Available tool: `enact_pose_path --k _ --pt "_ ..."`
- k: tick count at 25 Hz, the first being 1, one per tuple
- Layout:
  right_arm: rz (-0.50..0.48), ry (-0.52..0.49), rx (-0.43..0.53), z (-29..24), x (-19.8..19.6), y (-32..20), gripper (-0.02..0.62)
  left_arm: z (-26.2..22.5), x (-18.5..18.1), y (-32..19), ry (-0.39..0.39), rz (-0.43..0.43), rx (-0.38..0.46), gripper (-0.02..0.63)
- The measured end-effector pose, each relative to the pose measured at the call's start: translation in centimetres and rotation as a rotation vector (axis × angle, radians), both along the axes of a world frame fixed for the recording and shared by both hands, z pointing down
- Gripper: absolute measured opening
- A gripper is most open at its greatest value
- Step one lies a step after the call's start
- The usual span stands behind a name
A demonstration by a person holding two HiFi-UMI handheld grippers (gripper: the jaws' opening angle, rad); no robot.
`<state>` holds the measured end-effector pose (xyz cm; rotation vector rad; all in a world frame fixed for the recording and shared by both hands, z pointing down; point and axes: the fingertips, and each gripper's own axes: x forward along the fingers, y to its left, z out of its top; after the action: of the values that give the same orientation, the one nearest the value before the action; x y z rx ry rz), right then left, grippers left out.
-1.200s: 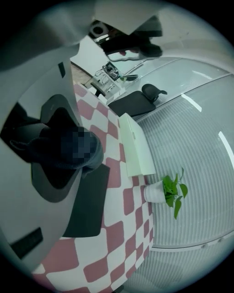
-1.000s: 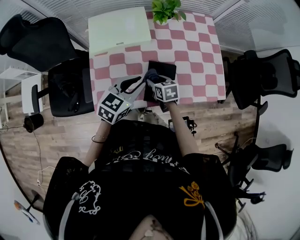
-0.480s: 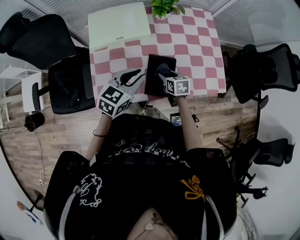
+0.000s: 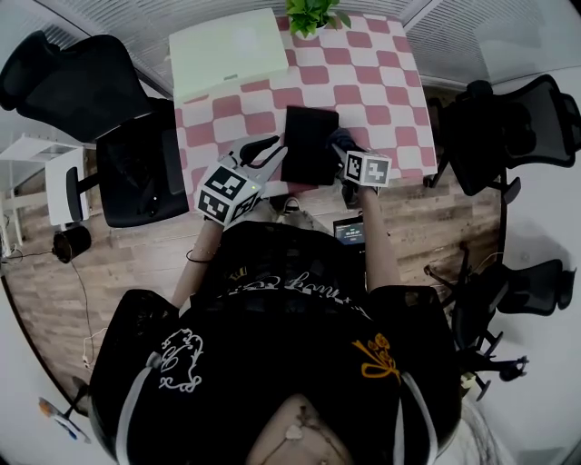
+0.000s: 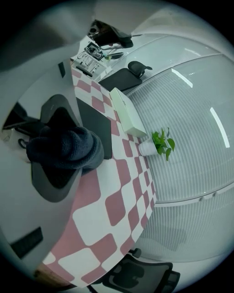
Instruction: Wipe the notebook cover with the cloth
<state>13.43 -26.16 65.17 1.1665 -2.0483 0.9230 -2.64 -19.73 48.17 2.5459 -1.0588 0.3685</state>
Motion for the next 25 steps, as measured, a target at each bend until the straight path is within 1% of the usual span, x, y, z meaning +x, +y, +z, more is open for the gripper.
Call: enact_pose_path --k 3,6,8,10,14,17,21,25 --pt "0.018 0.003 0.000 -0.1 0.7 0.1 0.167 -0.1 0.3 0.2 -0.002 0.007 0.002 0.083" --pt "0.005 0.029 0.019 -0.8 0.8 0.2 0.167 -0.3 0.5 0.3 -0.004 0.010 0.007 0.081" --pt "-0.014 0.023 0.052 -2.2 0.0 0.2 0.167 -0.4 0.5 0.3 -0.005 0.008 0.010 0.081" --pt "-0.040 -0.015 0.086 -3.8 -1.6 0.3 0.167 -0.4 0.4 0.3 -0.007 0.003 0.011 0.083" --pt "-0.153 -0.082 0.120 -5.8 -6.5 1.2 0.167 -0.2 -0.1 0.3 -0.011 -0.017 0.009 0.081" --pt "-0.241 -0.098 0.105 -5.6 -10.0 2.7 0.167 -0.3 -0.4 0.5 -0.012 -0.033 0.009 0.083" --pt "-0.351 -0.090 0.061 -4.1 -13.7 4.9 0.167 -0.4 -1.0 0.8 -0.014 -0.052 0.012 0.081" --pt "-0.415 -0.048 0.012 -1.7 -15.1 6.5 0.167 -0.3 -1.6 1.1 -0.015 -0.068 0.008 0.083"
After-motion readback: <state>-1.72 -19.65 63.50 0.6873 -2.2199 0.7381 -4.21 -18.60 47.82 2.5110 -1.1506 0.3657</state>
